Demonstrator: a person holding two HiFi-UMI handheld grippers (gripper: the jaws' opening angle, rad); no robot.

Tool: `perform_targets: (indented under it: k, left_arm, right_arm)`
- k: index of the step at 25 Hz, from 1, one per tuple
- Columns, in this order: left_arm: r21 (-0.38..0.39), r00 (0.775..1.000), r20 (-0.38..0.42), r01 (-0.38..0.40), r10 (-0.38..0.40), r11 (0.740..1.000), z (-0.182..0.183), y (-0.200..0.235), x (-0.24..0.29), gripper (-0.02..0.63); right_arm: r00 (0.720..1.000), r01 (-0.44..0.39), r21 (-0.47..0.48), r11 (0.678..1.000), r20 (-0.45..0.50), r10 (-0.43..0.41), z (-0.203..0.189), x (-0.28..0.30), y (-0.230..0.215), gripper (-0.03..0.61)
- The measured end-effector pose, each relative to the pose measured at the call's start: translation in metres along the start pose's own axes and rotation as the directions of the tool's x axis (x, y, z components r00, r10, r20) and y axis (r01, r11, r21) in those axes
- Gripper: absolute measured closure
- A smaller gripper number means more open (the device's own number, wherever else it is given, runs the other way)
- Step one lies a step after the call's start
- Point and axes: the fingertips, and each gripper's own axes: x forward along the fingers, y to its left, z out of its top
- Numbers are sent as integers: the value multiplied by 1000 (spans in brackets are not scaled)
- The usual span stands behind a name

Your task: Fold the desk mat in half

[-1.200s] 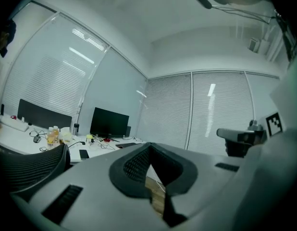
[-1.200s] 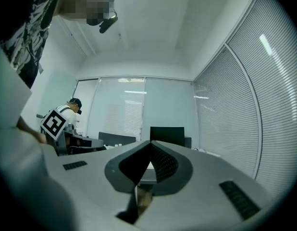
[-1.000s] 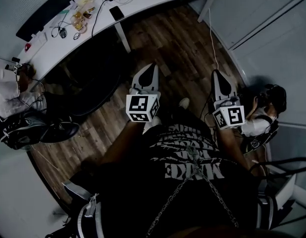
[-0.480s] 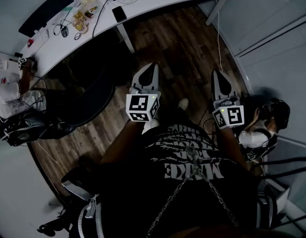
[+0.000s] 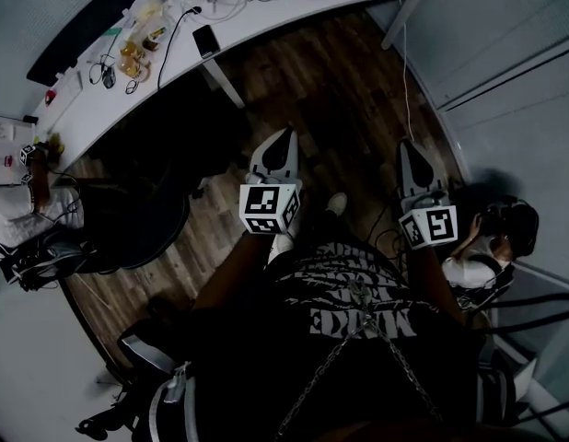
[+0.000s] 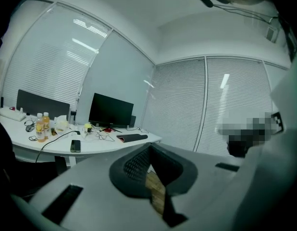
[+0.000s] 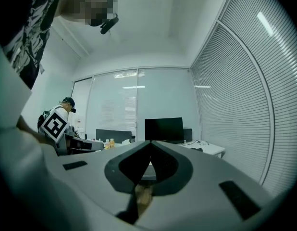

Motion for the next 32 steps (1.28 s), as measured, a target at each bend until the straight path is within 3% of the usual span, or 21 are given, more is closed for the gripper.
perform_targets:
  k: [10, 22, 32]
  left_arm:
    - [33, 999, 20, 27, -27, 999, 30, -27, 66, 626]
    - [40, 995, 93, -43, 39, 998, 63, -40, 103, 626]
    - [55, 993, 78, -93, 88, 994, 66, -33, 113, 626]
  right_arm:
    - [999, -16, 10, 1000, 38, 16, 15, 24, -58, 581]
    - [992, -103, 16, 995, 81, 101, 45, 51, -103, 580]
    - [991, -114, 71, 991, 74, 109, 38, 74, -128, 580]
